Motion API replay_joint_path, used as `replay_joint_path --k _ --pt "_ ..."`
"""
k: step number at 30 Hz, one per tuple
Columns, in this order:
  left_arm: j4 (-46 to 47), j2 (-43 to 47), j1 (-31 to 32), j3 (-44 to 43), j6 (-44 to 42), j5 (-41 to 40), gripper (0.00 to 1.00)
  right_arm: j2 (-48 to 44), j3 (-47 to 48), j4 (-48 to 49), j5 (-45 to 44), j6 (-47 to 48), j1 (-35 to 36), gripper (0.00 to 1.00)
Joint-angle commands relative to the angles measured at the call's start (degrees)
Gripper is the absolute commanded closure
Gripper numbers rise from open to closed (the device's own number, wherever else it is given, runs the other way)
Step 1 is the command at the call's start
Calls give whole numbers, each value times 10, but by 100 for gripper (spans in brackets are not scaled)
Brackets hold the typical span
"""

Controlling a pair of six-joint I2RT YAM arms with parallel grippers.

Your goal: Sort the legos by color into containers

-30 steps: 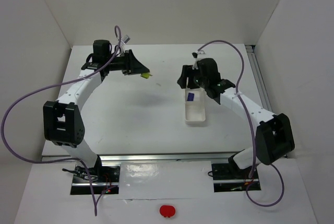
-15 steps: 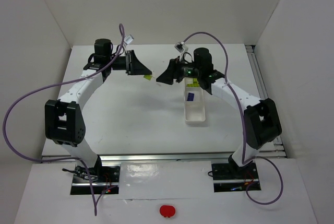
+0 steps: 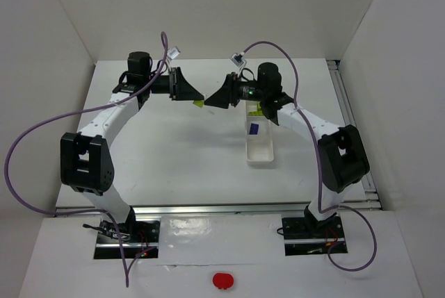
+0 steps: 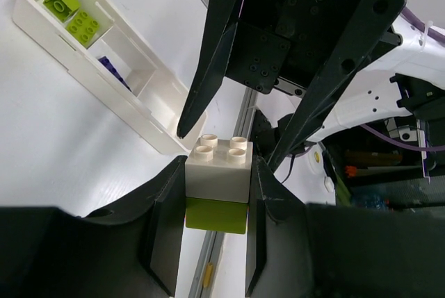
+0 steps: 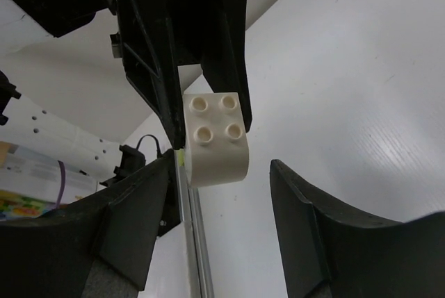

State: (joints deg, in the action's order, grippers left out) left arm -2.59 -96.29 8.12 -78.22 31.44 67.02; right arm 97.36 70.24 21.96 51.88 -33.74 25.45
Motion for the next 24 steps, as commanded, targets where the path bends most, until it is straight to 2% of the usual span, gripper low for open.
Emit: replay_joint_path --k 1,4,5,8,10,13,24 --pt "14 7 2 -4 -12 -25 100 6 12 63 8 -24 -3 32" --pt "60 46 2 22 26 -81 100 -17 -26 94 -40 -36 2 14" --pt "92 55 2 30 53 -111 100 -25 -40 113 -53 -58 2 13" --pt "129 82 2 56 94 -150 100 -38 -78 187 -78 -115 2 13" --pt "193 97 2 96 148 -187 100 -32 -91 247 -92 -145 7 13" --pt "252 127 2 144 196 -233 100 -31 -112 285 -126 -172 20 15" --pt "280 139 8 171 227 -254 100 52 -64 395 -88 -272 36 19"
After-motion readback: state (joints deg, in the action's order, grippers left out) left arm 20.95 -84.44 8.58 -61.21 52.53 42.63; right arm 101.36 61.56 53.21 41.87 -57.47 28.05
